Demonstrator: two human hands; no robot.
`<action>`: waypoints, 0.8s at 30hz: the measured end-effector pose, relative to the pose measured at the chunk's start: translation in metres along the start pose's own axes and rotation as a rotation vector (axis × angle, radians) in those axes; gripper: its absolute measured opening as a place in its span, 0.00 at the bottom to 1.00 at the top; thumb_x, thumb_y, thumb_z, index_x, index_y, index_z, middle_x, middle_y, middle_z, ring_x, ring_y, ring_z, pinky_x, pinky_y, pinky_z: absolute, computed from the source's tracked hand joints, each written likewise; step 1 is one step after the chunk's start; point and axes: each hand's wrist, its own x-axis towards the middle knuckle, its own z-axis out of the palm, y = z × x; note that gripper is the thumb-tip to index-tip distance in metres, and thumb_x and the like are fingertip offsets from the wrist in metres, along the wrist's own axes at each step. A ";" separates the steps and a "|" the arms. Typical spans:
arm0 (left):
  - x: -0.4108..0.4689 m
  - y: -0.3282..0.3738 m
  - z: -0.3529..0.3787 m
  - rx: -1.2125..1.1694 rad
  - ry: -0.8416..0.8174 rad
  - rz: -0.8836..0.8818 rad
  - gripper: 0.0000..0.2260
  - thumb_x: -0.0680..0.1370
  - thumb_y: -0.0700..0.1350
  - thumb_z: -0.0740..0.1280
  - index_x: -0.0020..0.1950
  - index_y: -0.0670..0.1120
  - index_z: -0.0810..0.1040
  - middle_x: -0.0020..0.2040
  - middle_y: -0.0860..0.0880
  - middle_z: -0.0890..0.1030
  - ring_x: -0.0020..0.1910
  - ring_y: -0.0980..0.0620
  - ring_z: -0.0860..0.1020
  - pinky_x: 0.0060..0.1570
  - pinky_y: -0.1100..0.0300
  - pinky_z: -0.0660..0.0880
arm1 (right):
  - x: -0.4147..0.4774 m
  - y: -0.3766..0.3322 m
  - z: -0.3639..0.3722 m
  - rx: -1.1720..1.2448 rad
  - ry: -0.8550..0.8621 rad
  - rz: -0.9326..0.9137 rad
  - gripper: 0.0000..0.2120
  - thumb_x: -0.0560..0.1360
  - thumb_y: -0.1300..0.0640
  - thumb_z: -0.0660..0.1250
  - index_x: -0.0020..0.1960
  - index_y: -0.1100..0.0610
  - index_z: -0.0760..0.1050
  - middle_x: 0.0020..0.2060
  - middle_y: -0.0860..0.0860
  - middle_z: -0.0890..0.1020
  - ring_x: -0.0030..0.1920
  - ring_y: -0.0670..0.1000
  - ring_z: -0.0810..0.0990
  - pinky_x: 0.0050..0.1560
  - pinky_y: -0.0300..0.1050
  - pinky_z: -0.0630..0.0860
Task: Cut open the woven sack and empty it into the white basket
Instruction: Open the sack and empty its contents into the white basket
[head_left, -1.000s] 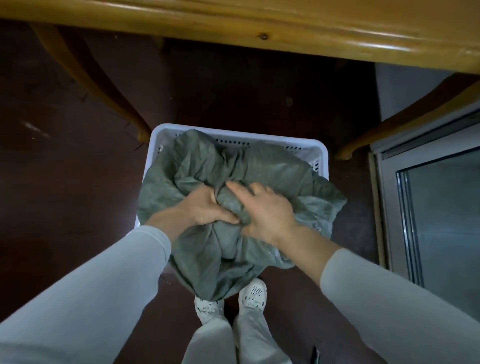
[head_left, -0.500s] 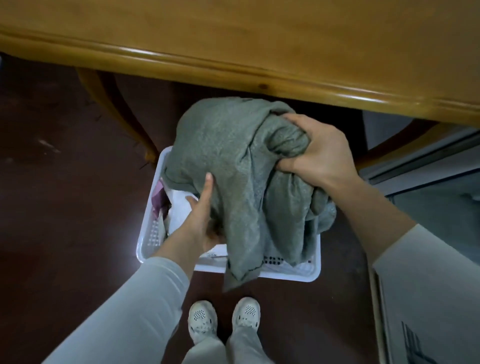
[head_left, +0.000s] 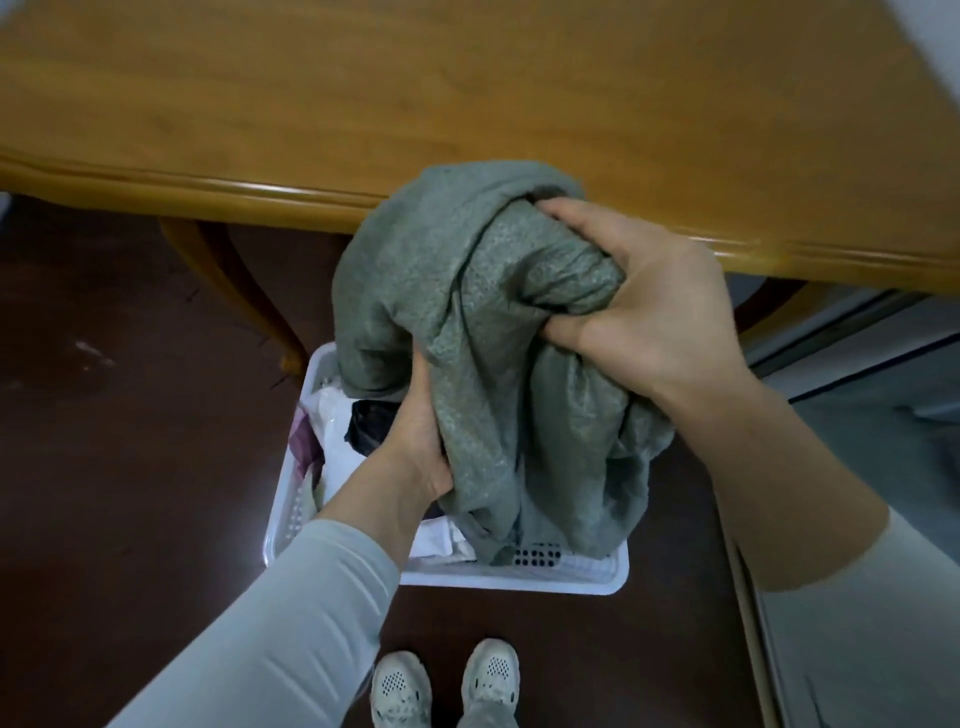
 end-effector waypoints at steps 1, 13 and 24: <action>-0.003 0.002 0.005 0.014 -0.010 0.002 0.36 0.73 0.71 0.48 0.43 0.48 0.87 0.46 0.45 0.86 0.43 0.48 0.85 0.45 0.51 0.78 | 0.001 -0.002 -0.004 0.041 0.004 0.023 0.36 0.58 0.58 0.74 0.64 0.42 0.72 0.56 0.44 0.82 0.60 0.48 0.78 0.61 0.53 0.75; -0.045 0.030 0.060 0.184 0.320 0.090 0.27 0.73 0.66 0.61 0.57 0.45 0.79 0.47 0.43 0.85 0.48 0.44 0.81 0.46 0.52 0.78 | 0.007 -0.023 -0.044 0.109 0.020 0.084 0.36 0.56 0.60 0.76 0.63 0.45 0.75 0.55 0.42 0.82 0.57 0.46 0.80 0.61 0.47 0.76; -0.041 0.014 0.011 0.392 0.588 -0.098 0.58 0.45 0.63 0.81 0.71 0.50 0.64 0.62 0.44 0.79 0.53 0.41 0.81 0.47 0.34 0.77 | -0.046 0.031 0.092 0.303 -0.283 0.593 0.37 0.57 0.56 0.78 0.64 0.51 0.69 0.57 0.52 0.79 0.57 0.52 0.79 0.59 0.47 0.76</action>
